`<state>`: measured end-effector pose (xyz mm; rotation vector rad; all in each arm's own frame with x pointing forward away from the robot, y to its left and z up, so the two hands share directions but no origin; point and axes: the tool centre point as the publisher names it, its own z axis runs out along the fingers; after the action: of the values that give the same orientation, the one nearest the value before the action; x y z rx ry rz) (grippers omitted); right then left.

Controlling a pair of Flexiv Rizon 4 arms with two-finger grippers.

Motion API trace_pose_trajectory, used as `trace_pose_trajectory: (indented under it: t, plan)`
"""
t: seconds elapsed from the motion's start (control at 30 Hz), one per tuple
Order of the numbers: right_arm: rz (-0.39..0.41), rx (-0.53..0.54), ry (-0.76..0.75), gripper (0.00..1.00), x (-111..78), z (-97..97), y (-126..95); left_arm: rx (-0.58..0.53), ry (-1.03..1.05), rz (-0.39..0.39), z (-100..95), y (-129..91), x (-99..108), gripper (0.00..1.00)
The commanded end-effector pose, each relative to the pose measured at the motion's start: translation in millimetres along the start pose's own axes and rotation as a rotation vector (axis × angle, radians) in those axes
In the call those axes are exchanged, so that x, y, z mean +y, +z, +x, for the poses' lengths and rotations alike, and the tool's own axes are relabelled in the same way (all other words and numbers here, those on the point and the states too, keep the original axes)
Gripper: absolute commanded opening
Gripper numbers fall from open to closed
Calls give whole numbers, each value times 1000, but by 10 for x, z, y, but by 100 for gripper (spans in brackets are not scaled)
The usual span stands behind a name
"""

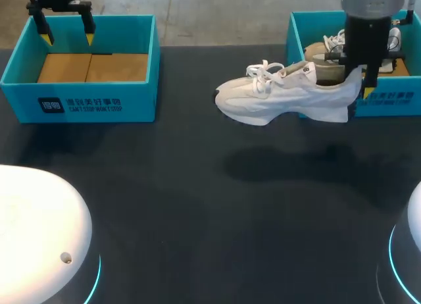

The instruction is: Take the shoe out of the shoebox, open the shoe tongue, remove and reinsert the insole, then place the shoe into the shoebox

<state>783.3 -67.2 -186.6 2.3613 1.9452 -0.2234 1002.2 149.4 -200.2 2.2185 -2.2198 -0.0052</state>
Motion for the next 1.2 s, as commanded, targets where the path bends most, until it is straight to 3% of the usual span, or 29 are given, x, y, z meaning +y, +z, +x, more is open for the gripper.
trace_pose_trajectory:
  t: [0.03,0.27,0.53,1.07,1.2]
  plan:
    - [-3,-10,-11,0,-186,146,135,0,0,1,-3,-1,4,100]
    - [-2,-3,-10,0,-538,311,371,0,0,1,-3,-1,4,100]
    - [-19,-2,1,0,-784,535,642,0,0,1,-3,-1,4,100]
    - [22,27,-27,0,-986,915,1261,0,0,1,-3,-1,4,100]
    - [37,56,-10,0,-1011,937,1427,0,0,1,-3,-1,4,100]
